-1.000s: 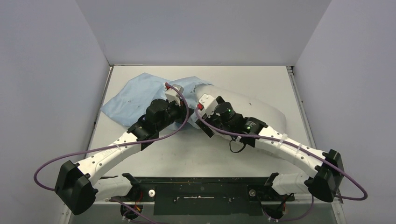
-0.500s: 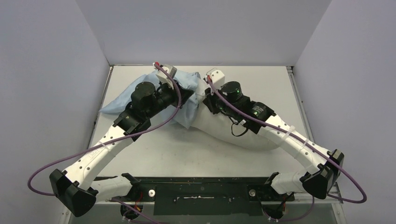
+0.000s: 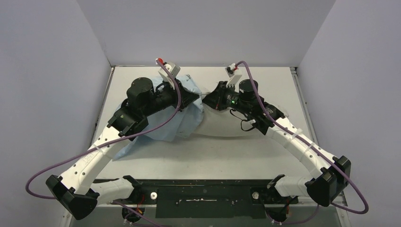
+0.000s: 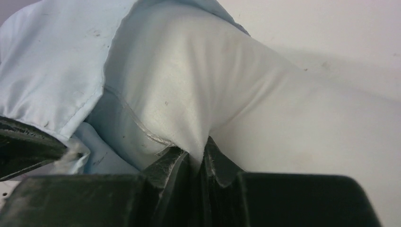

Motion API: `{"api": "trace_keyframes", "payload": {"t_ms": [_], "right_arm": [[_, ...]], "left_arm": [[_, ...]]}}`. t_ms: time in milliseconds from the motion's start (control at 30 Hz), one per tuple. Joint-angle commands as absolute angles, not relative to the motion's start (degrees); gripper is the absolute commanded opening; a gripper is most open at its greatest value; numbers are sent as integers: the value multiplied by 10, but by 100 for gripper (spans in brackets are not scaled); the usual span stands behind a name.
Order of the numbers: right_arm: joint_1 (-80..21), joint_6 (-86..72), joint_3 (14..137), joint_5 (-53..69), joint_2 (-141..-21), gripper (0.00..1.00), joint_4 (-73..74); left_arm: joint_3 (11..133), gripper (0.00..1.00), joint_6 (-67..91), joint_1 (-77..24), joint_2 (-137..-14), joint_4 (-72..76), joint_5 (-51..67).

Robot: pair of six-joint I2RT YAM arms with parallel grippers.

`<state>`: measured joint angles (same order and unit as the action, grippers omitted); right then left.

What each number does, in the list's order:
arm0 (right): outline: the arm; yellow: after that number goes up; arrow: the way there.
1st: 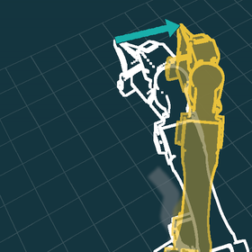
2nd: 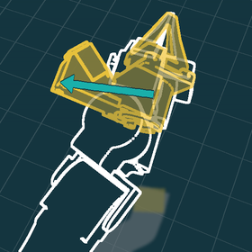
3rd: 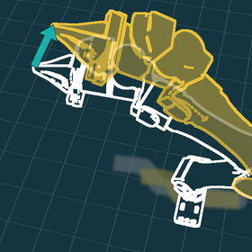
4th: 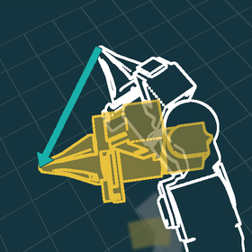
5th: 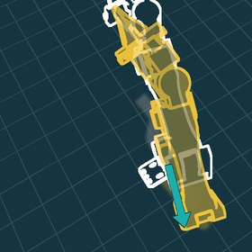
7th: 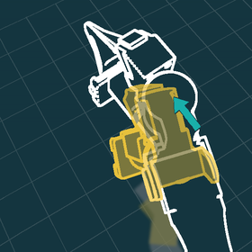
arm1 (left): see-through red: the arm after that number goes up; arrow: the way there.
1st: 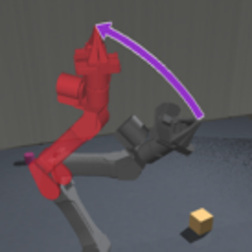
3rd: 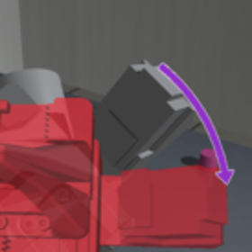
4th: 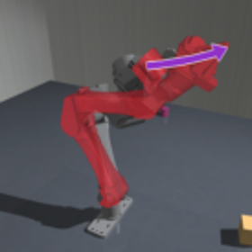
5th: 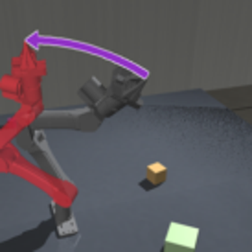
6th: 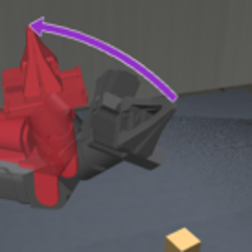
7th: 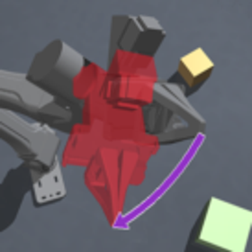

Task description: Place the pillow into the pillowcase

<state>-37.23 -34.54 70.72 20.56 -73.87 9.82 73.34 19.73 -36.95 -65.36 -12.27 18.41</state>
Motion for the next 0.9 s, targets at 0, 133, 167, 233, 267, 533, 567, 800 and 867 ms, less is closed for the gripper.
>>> {"api": "trace_keyframes", "payload": {"t_ms": [0, 133, 167, 233, 267, 533, 567, 800, 867], "right_arm": [[-387, -457, 682, 255, -677, 0, -32], [-401, -474, 708, 275, -680, 0, -7], [-410, -473, 717, 275, -679, 0, -3], [-422, -479, 725, 284, -677, 0, -9], [-423, -484, 727, 295, -678, 0, -16], [-357, -443, 720, 309, -763, 5, -10], [-336, -442, 716, 316, -779, 6, -22], [-274, -462, 672, 370, -876, 5, -139], [-266, -468, 655, 370, -890, 4, -158]], "left_arm": [[750, 0, 211, -370, -664, -111, 198], [755, 0, 242, -352, -685, -89, 223], [756, 0, 251, -349, -687, -82, 230], [757, 0, 259, -343, -688, -74, 234], [755, 0, 257, -341, -687, -75, 226], [735, 0, 247, -277, -755, -84, 167], [740, 0, 245, -272, -770, -78, 175], [871, 47, 98, -269, -852, -240, 134], [870, 53, 74, -271, -839, -263, 111]]}}
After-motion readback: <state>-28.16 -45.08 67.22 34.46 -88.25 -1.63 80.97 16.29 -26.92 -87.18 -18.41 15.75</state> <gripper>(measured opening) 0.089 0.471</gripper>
